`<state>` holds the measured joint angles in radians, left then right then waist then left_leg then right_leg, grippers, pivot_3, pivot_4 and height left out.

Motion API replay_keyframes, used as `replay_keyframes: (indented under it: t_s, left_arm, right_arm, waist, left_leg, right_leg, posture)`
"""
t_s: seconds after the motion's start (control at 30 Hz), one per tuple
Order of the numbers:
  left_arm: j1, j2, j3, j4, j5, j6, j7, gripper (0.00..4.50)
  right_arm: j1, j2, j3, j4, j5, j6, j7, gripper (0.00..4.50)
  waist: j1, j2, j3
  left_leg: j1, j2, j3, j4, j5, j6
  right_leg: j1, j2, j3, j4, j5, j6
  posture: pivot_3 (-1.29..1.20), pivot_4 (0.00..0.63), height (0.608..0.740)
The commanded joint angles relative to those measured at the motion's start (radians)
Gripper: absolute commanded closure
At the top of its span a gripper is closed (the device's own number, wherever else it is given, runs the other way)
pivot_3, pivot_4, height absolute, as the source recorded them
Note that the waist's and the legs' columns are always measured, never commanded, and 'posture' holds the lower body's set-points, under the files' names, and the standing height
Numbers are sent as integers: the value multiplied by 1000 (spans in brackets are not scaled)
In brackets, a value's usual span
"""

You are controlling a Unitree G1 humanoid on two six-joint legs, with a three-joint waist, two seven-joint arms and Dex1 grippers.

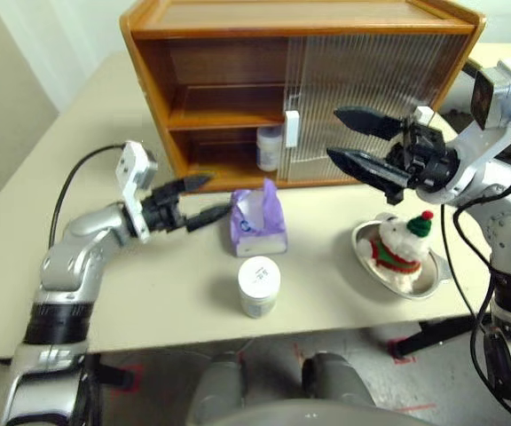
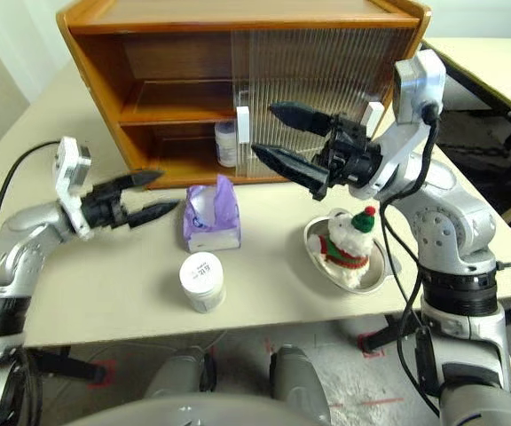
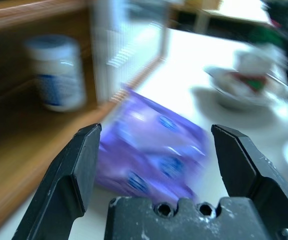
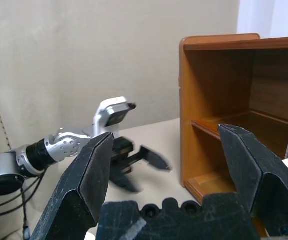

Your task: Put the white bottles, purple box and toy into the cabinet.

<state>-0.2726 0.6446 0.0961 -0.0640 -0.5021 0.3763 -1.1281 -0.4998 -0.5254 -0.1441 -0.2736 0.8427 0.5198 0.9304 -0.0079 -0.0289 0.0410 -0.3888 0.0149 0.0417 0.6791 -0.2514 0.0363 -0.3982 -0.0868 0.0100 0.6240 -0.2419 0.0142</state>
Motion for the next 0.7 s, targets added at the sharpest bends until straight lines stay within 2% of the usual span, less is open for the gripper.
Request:
replay_keyframes:
  t_s: [0.03,0.17,0.33,0.7]
  left_arm:
    - [38,30,-17,-18,11,-133,-117,27]
    - [94,88,-20,-12,-50,-136,-283,27]
    - [159,101,-63,-3,-21,-222,-398,27]
    - [198,36,-156,106,73,-462,-441,27]
  right_arm:
    - [-3,3,-3,-2,1,-7,3,0]
    - [-10,0,-4,5,2,-3,8,0]
    - [-12,-3,-4,3,4,2,8,0]
    - [-8,-22,-10,-13,16,14,4,0]
  waist:
    - [3,2,1]
    - [0,2,1]
    - [-1,3,2]
    - [0,4,2]
  left_leg:
    - [0,0,0,0,0,0]
    - [0,0,0,0,0,0]
    - [0,0,1,0,0,0]
    - [-1,1,1,-1,0,0]
  right_leg:
    - [0,-1,0,0,-2,-3]
    - [0,-1,0,1,-3,-4]
    - [-1,-1,1,1,-3,-3]
    - [-2,-1,1,2,-2,-1]
  posture:
    - [24,0,740]
    - [25,0,740]
    - [21,0,740]
    - [-1,0,740]
